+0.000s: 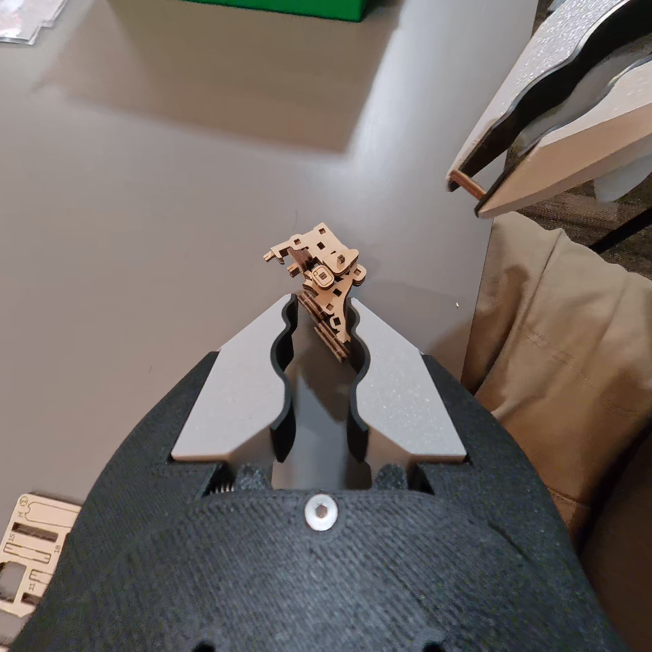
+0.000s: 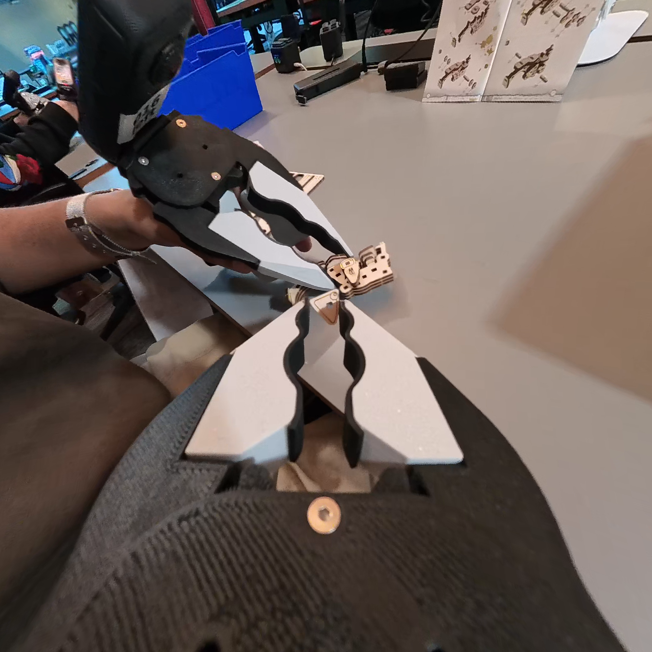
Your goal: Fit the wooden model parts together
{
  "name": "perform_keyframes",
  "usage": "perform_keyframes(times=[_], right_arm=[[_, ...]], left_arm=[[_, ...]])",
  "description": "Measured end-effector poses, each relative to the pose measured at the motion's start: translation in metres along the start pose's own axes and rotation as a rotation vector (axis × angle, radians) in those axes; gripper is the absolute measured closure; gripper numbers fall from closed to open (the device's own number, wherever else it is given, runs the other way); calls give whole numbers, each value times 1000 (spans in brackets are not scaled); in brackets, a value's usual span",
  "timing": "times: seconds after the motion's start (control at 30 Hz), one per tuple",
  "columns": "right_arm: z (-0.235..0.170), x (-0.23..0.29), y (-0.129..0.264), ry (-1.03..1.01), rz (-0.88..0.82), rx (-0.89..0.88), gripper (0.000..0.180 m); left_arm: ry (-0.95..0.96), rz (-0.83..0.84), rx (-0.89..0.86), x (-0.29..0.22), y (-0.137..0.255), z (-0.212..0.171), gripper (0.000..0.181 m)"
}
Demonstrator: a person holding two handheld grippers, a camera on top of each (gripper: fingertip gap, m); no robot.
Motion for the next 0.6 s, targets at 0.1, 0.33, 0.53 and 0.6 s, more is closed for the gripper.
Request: perform_keyframes(times=[0.1, 0.33, 0.53, 0.6], right_arm=[[1, 0, -1, -4, 7, -3, 165], [-2, -8, -1, -20, -30, 28, 165], [-10, -11, -4, 5, -66, 114, 164], [-10, -10, -6, 34, -77, 137, 164]], left_arm=[[2, 3, -14, -1, 4, 1, 156], [4, 6, -49, 0, 15, 2, 156], [6, 7, -64, 1, 18, 2, 156], [5, 7, -64, 1, 18, 1, 156]])
Point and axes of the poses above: each gripper's, where its closed fingertips meet, y back along the fingers, z out of its top, x = y × z across the jaws, the point moved 7 cm from there along y, back along the fingers, and after that the axes turned 2 degrees about y, right-handed, at the moved point
